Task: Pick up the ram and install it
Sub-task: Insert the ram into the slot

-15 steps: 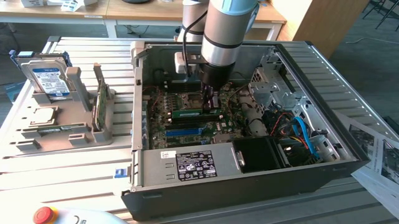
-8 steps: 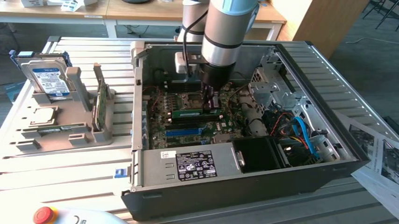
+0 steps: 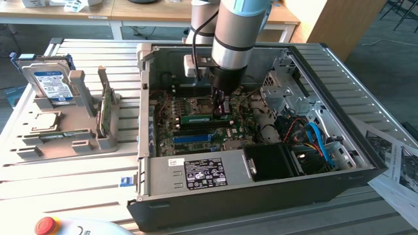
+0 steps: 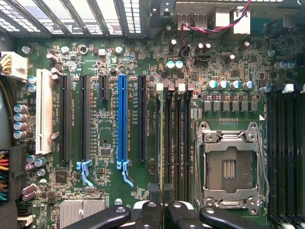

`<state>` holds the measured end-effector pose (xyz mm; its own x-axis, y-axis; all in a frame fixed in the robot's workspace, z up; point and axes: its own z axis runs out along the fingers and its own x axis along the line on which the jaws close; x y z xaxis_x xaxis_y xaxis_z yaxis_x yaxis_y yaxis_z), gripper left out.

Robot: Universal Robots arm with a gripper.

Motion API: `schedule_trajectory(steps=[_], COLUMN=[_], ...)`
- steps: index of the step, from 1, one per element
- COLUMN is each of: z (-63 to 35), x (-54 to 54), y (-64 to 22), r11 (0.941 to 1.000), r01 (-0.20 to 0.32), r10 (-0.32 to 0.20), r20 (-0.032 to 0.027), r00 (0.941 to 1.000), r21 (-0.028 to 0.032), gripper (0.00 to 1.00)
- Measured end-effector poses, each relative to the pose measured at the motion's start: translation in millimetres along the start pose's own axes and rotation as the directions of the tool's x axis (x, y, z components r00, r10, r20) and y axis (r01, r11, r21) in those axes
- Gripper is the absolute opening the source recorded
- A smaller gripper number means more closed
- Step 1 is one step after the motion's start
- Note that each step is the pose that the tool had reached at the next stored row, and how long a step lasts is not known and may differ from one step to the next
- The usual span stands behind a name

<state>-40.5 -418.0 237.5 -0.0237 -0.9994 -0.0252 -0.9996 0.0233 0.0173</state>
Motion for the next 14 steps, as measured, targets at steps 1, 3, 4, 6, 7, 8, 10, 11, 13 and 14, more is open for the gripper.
schedule_trajectory(steps=[1, 3, 4, 6, 7, 8, 10, 11, 13, 14], z=[0.0, 1.2, 1.7, 3.1, 3.8, 4.3, 4.4, 4.4, 7.2, 7.2], x=[0.0, -0.1, 0.0, 0.0, 0.1, 0.1, 0.1, 0.1, 0.2, 0.2], y=[0.0, -0.1, -0.1, -0.1, -0.1, -0.1, -0.1, -0.1, -0.1, -0.1], r11=[1.0, 1.0, 1.0, 1.0, 1.0, 1.0, 1.0, 1.0, 1.0, 1.0], r01=[0.0, 0.0, 0.0, 0.0, 0.0, 0.0, 0.0, 0.0, 0.0, 0.0], r10=[0.0, 0.0, 0.0, 0.0, 0.0, 0.0, 0.0, 0.0, 0.0, 0.0], r20=[0.0, 0.0005, 0.0002, 0.0002, 0.0001, 0.0001, -0.0002, -0.0002, 0.0001, 0.0001], r00=[1.0, 1.0, 1.0, 1.0, 1.0, 1.0, 1.0, 1.0, 1.0, 1.0], r21=[0.0, 0.0003, 0.0002, 0.0001, 0.0002, 0.0001, 0.0001, 0.0001, 0.0004, 0.0005], gripper=[0.12, 0.12, 0.12, 0.12, 0.12, 0.12, 0.12, 0.12, 0.12, 0.12])
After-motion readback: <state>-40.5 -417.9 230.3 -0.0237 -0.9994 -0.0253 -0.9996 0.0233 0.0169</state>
